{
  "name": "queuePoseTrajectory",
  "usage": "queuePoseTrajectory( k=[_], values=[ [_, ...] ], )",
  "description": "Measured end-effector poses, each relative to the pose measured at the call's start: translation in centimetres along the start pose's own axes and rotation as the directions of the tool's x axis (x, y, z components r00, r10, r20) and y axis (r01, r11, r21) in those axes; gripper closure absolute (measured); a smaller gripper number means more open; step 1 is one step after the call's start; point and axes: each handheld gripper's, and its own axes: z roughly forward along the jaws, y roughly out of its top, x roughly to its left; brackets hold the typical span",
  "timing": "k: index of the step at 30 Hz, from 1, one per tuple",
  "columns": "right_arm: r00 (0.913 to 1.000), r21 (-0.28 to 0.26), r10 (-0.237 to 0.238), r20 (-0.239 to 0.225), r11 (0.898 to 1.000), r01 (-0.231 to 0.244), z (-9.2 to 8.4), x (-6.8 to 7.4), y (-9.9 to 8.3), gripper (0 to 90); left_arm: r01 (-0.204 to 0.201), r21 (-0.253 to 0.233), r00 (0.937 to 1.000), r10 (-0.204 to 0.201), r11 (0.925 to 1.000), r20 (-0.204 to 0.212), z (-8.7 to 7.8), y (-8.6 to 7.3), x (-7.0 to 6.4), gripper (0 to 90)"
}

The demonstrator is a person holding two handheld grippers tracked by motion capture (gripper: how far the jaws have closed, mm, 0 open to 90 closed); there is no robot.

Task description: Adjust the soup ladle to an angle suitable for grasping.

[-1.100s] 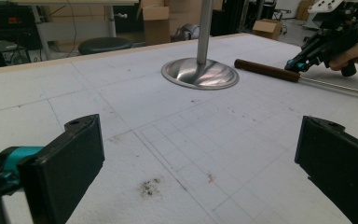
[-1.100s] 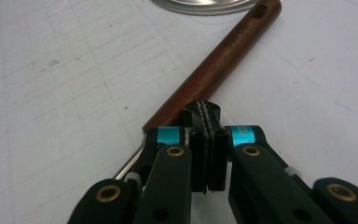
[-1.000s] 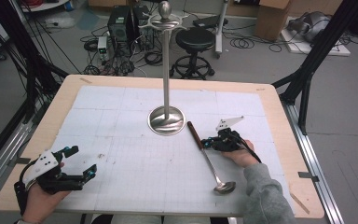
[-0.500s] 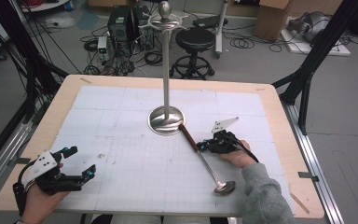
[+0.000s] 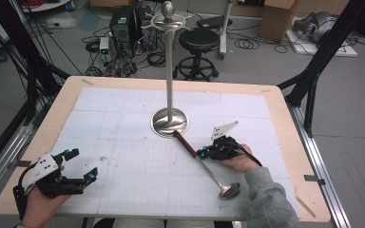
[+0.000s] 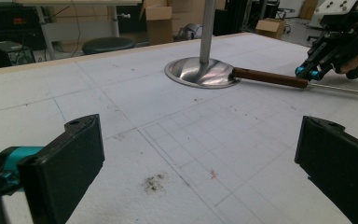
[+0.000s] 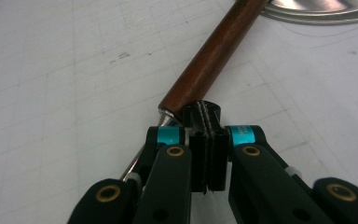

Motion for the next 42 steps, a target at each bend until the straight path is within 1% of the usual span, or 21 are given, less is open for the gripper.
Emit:
queuePoseTrajectory(
  k=[2,4,8,12,14,16,19,22,23,24,27,30,34,37,38,39,42],
  values=[
    [0.9999,0.003,-0.012,-0.006,1.000,0.012,0.1,0.2,0.1,90.0,-0.002,0.001,1.0000,0.002,1.0000,0.000,0.0,0.0,0.0,1.7],
    [0.9993,0.011,-0.036,0.012,0.999,0.036,0.1,0.4,0.2,90.0,0.000,-0.001,1.0000,0.000,1.0000,0.000,0.0,0.0,0.0,1.7],
    [0.9991,0.015,-0.041,0.006,0.999,0.041,0.2,0.6,0.3,90.0,0.000,-0.002,1.0000,0.000,1.0000,-0.001,0.0,0.0,0.0,1.7],
    [0.9989,0.021,-0.044,-0.017,0.999,0.045,0.3,0.8,0.3,90.0,-0.003,0.000,1.0000,0.003,1.0000,-0.001,0.0,0.0,0.0,1.7],
    [0.9980,0.026,-0.058,-0.024,0.998,0.059,0.3,0.9,0.4,90.0,-0.004,0.001,1.0000,0.004,1.0000,-0.001,0.0,0.0,0.0,1.7],
    [0.9978,0.030,-0.059,-0.029,0.998,0.060,0.4,1.0,0.4,90.0,-0.006,0.001,1.0000,0.006,1.0000,0.001,0.1,0.1,0.0,1.8],
    [0.9961,0.036,-0.073,-0.049,0.997,0.074,0.5,1.3,0.6,90.0,-0.005,0.000,1.0000,0.005,1.0000,0.000,0.1,0.1,0.0,1.8],
    [0.9953,0.043,-0.080,-0.054,0.996,0.083,0.6,1.5,0.7,90.0,-0.006,-0.001,1.0000,0.006,1.0000,0.001,0.1,0.1,0.0,1.7],
    [0.9948,0.047,-0.080,-0.063,0.995,0.083,0.6,1.6,0.7,90.0,-0.006,0.000,1.0000,0.006,1.0000,0.002,0.1,0.1,0.0,1.8],
    [0.9945,0.046,-0.085,-0.061,0.995,0.088,0.6,1.6,0.7,90.0,-0.006,0.000,1.0000,0.006,1.0000,0.002,0.1,0.1,0.0,1.8],
    [0.9924,0.057,-0.094,-0.080,0.994,0.098,0.7,1.8,0.8,90.0,-0.006,0.000,1.0000,0.006,1.0000,0.002,0.1,0.1,0.0,1.8],
    [0.9910,0.066,-0.105,-0.082,0.992,0.111,0.8,2.0,1.0,90.0,-0.005,-0.001,1.0000,0.005,1.0000,0.002,0.1,0.1,-0.1,1.7],
    [0.9883,0.069,-0.116,-0.099,0.990,0.123,1.0,2.3,1.1,90.0,-0.005,0.000,1.0000,0.005,1.0000,0.002,0.1,0.1,0.0,1.8],
    [0.9845,0.071,-0.130,-0.118,0.988,0.138,1.3,2.6,1.3,90.0,-0.004,-0.001,1.0000,0.004,1.0000,0.001,0.1,0.1,0.0,1.7],
    [0.9846,0.075,-0.128,-0.119,0.988,0.138,1.3,2.8,1.4,90.0,-0.004,-0.001,1.0000,0.004,1.0000,0.001,0.1,0.1,0.0,1.8],
    [0.9832,0.081,-0.137,-0.121,0.986,0.147,1.4,2.9,1.5,90.0,-0.003,-0.001,1.0000,0.003,1.0000,0.001,0.0,0.1,0.0,1.7],
    [0.9822,0.096,-0.155,-0.106,0.982,0.165,1.5,3.2,1.7,90.0,-0.002,-0.002,1.0000,0.002,1.0000,0.000,0.0,0.1,0.0,1.7]
  ],
)
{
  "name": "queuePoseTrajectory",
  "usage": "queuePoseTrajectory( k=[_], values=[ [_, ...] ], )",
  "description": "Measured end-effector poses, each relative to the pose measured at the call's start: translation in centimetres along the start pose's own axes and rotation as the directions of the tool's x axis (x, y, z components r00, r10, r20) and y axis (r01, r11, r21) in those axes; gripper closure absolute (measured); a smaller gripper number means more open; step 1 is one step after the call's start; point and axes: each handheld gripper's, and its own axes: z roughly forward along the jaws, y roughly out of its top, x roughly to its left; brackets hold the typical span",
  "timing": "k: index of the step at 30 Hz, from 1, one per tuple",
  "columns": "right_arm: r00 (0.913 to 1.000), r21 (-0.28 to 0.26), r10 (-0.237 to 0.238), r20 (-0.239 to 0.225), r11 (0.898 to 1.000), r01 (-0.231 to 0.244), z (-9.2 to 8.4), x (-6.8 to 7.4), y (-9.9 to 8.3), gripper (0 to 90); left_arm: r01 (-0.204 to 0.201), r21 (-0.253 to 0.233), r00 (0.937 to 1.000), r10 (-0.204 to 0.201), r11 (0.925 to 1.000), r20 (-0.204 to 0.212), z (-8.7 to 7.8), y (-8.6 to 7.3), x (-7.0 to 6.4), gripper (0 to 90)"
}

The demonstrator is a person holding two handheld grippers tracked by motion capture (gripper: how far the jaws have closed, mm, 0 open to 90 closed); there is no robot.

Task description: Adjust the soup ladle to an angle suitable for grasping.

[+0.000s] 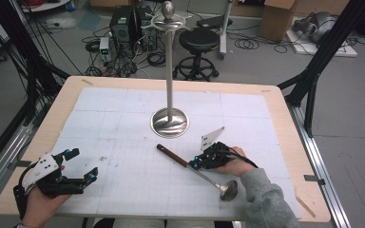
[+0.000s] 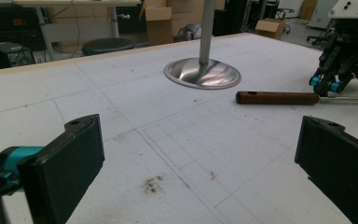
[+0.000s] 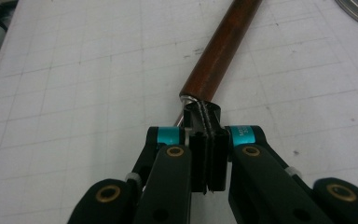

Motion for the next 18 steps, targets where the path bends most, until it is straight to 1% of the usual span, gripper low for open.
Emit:
queuePoseTrajectory(
  k=[2,3,5,6,8,10,13,15,17,18],
  values=[
    [0.9999,0.014,0.004,0.016,1.000,-0.004,0.0,0.2,0.2,90.0,0.001,0.000,1.0000,-0.001,1.0000,-0.001,0.0,0.0,0.0,1.7],
    [0.9998,0.018,-0.004,0.018,1.000,0.003,0.1,0.3,0.3,90.0,0.001,-0.001,1.0000,-0.001,1.0000,-0.001,0.0,0.0,0.0,1.8],
    [0.9998,0.021,-0.009,0.016,1.000,0.009,0.2,0.5,0.5,90.0,0.000,-0.001,1.0000,0.000,1.0000,-0.001,0.0,0.0,0.0,1.7],
    [0.9999,0.024,-0.008,0.008,1.000,0.008,0.3,0.6,0.6,90.0,0.001,-0.001,1.0000,-0.001,1.0000,-0.001,0.0,0.0,0.0,1.7],
    [0.9997,0.032,-0.024,0.011,0.999,0.024,0.4,0.8,0.7,90.0,0.002,-0.001,1.0000,-0.002,1.0000,-0.001,0.0,0.0,0.0,1.7],
    [0.9995,0.040,-0.028,0.012,0.999,0.027,0.4,1.0,0.9,90.0,0.004,-0.003,1.0000,-0.004,1.0000,0.000,0.0,0.0,0.0,1.8],
    [0.9986,0.051,-0.052,0.009,0.997,0.051,0.5,1.2,1.1,90.0,0.003,-0.003,1.0000,-0.003,1.0000,0.000,0.0,0.0,0.0,1.7],
    [0.9981,0.060,-0.061,-0.005,0.996,0.062,0.6,1.4,1.2,90.0,0.002,-0.001,1.0000,-0.002,1.0000,0.000,0.0,0.0,0.1,1.8],
    [0.9956,0.067,-0.093,-0.012,0.993,0.093,0.8,1.6,1.3,90.0,0.003,-0.002,1.0000,-0.003,1.0000,0.001,0.0,0.0,0.0,1.7],
    [0.9951,0.069,-0.097,-0.017,0.993,0.098,0.8,1.7,1.4,90.0,0.004,-0.002,1.0000,-0.004,1.0000,0.001,0.0,0.0,0.0,1.7]
  ],
)
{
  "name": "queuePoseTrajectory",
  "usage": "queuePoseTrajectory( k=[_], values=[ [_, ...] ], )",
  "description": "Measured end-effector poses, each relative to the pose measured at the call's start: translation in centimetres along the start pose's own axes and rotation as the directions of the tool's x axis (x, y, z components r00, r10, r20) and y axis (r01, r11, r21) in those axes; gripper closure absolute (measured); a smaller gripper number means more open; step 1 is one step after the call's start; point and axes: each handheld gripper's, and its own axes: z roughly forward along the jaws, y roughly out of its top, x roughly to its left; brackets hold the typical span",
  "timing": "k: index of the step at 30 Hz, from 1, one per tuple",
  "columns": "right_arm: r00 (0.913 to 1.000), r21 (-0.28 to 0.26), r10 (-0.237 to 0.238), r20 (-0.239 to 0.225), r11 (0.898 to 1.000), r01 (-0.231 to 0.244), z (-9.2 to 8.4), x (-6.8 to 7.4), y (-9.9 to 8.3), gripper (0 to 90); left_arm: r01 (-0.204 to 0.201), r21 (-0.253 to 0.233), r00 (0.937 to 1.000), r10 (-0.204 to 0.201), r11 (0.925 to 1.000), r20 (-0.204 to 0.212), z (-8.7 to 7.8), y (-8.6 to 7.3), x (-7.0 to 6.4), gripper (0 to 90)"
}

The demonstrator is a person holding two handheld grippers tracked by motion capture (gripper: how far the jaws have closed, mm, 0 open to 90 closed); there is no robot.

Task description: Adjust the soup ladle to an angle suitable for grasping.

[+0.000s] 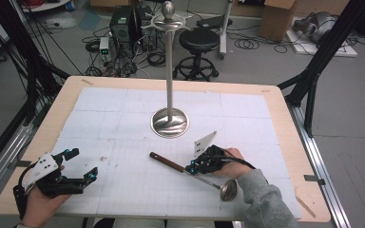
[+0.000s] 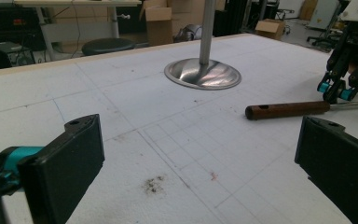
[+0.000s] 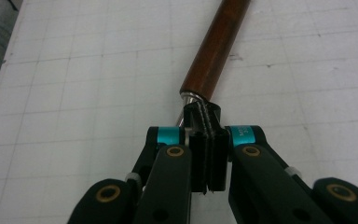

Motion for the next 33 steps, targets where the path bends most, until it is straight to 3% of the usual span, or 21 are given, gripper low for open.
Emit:
queuePoseTrajectory(
  k=[6,15,28,33],
  values=[
    [0.9994,0.006,-0.027,-0.021,1.000,0.027,0.1,0.2,0.1,90.0,0.000,0.001,1.0000,0.000,1.0000,0.001,0.0,0.0,0.0,1.7],
    [0.9988,0.039,-0.047,-0.012,0.998,0.048,0.3,0.9,0.8,90.0,-0.002,0.003,1.0000,0.002,1.0000,0.002,0.0,0.0,0.0,1.7],
    [0.9954,0.059,-0.069,-0.067,0.996,0.073,0.8,1.5,1.5,90.0,-0.003,0.001,1.0000,0.003,1.0000,0.001,0.0,0.0,0.0,1.7],
    [0.9975,0.039,-0.063,-0.033,0.997,0.064,-0.1,1.4,1.7,89.7,-0.004,0.000,1.0000,0.004,1.0000,0.001,0.0,0.0,0.0,1.7]
  ],
)
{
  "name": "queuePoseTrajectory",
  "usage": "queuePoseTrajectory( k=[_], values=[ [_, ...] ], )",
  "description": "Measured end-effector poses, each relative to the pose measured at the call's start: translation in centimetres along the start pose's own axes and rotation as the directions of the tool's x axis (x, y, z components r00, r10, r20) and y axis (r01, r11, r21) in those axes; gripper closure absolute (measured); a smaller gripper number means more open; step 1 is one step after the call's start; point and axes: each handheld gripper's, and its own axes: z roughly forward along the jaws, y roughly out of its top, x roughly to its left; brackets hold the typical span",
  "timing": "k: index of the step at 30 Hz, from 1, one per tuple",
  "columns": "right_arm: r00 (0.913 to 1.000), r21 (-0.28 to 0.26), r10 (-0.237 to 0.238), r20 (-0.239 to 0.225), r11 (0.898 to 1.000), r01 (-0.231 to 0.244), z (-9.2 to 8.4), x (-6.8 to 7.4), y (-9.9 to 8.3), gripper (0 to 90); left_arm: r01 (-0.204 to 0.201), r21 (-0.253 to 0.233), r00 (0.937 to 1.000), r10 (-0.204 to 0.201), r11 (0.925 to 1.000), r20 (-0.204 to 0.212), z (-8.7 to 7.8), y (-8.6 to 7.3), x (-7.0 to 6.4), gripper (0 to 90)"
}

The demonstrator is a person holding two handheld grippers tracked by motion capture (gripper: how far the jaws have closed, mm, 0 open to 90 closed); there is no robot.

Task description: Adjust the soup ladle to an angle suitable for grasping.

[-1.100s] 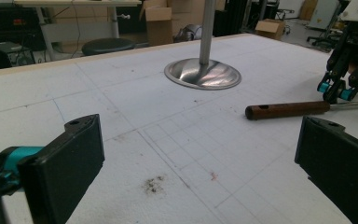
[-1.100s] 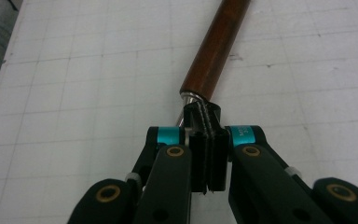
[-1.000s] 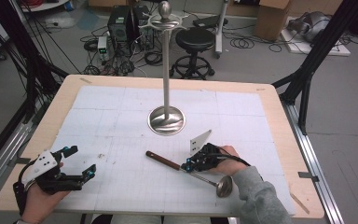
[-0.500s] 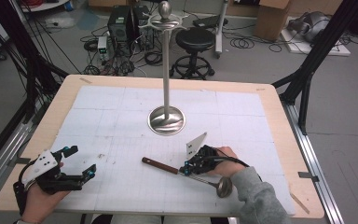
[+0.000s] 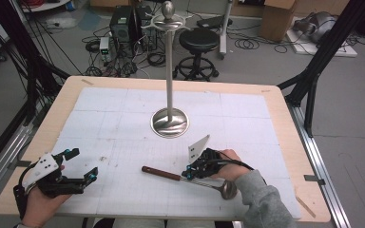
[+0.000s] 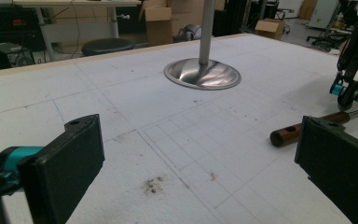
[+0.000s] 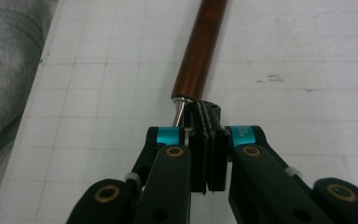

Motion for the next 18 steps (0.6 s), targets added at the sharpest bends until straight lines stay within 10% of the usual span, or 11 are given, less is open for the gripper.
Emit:
queuePoseTrajectory(
  k=[11,18],
  values=[
    [0.9880,-0.048,0.080,0.132,0.996,-0.074,-3.2,1.3,0.4,37.7,0.002,-0.005,0.9998,-0.002,1.0000,0.018,0.6,0.1,0.1,1.7],
    [0.9910,-0.073,0.134,0.007,0.988,-0.133,-4.2,1.8,-0.5,19.4,0.006,-0.010,0.9994,-0.006,0.9999,0.033,0.8,0.2,0.2,1.8]
  ],
)
